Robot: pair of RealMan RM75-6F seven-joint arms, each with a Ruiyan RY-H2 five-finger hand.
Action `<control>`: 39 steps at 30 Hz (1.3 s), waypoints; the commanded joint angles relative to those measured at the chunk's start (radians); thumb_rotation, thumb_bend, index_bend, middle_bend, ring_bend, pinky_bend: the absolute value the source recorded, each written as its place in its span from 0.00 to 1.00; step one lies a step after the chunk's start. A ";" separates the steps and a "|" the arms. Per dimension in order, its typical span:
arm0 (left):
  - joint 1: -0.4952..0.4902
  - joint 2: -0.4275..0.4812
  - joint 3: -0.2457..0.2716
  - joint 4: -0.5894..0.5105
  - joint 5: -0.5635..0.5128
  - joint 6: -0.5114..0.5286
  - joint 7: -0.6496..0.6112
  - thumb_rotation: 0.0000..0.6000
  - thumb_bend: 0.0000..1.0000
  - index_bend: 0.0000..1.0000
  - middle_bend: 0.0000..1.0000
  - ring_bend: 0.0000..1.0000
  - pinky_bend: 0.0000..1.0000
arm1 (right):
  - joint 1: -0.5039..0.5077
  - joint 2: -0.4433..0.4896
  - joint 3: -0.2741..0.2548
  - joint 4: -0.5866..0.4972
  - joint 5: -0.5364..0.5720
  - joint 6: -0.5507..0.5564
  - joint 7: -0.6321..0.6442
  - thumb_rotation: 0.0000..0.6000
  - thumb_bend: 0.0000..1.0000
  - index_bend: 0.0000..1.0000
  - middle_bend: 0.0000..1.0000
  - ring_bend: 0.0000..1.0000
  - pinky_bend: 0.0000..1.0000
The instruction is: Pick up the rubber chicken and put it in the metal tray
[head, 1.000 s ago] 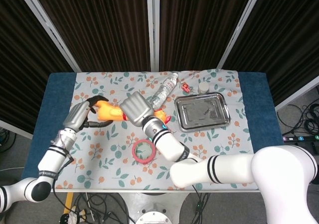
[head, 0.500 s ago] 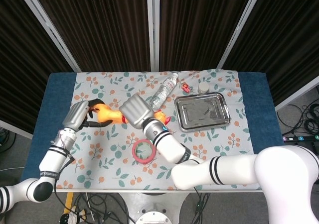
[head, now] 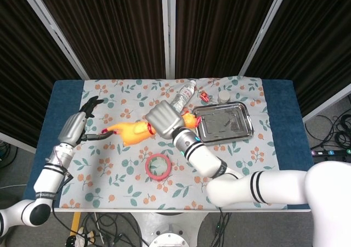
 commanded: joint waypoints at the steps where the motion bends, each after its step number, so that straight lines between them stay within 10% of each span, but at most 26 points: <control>1: 0.021 0.006 0.018 0.005 0.033 0.031 0.018 0.60 0.06 0.16 0.11 0.10 0.29 | -0.108 0.088 -0.043 -0.056 -0.131 -0.021 0.091 1.00 0.73 0.66 0.59 0.57 0.84; 13: 0.080 0.006 0.046 0.013 0.140 0.125 0.020 0.73 0.05 0.16 0.11 0.10 0.29 | -0.480 0.122 -0.130 0.180 -0.567 -0.120 0.531 1.00 0.72 0.66 0.59 0.57 0.84; 32: 0.116 0.009 0.040 0.018 0.113 0.140 0.029 0.76 0.04 0.16 0.11 0.10 0.29 | -0.640 -0.304 -0.131 0.969 -0.974 -0.301 1.062 1.00 0.68 0.65 0.58 0.54 0.76; 39: 0.111 0.002 0.035 0.025 0.102 0.128 0.044 0.76 0.04 0.16 0.11 0.10 0.29 | -0.649 -0.369 -0.152 1.105 -1.065 -0.344 1.190 1.00 0.32 0.39 0.43 0.37 0.54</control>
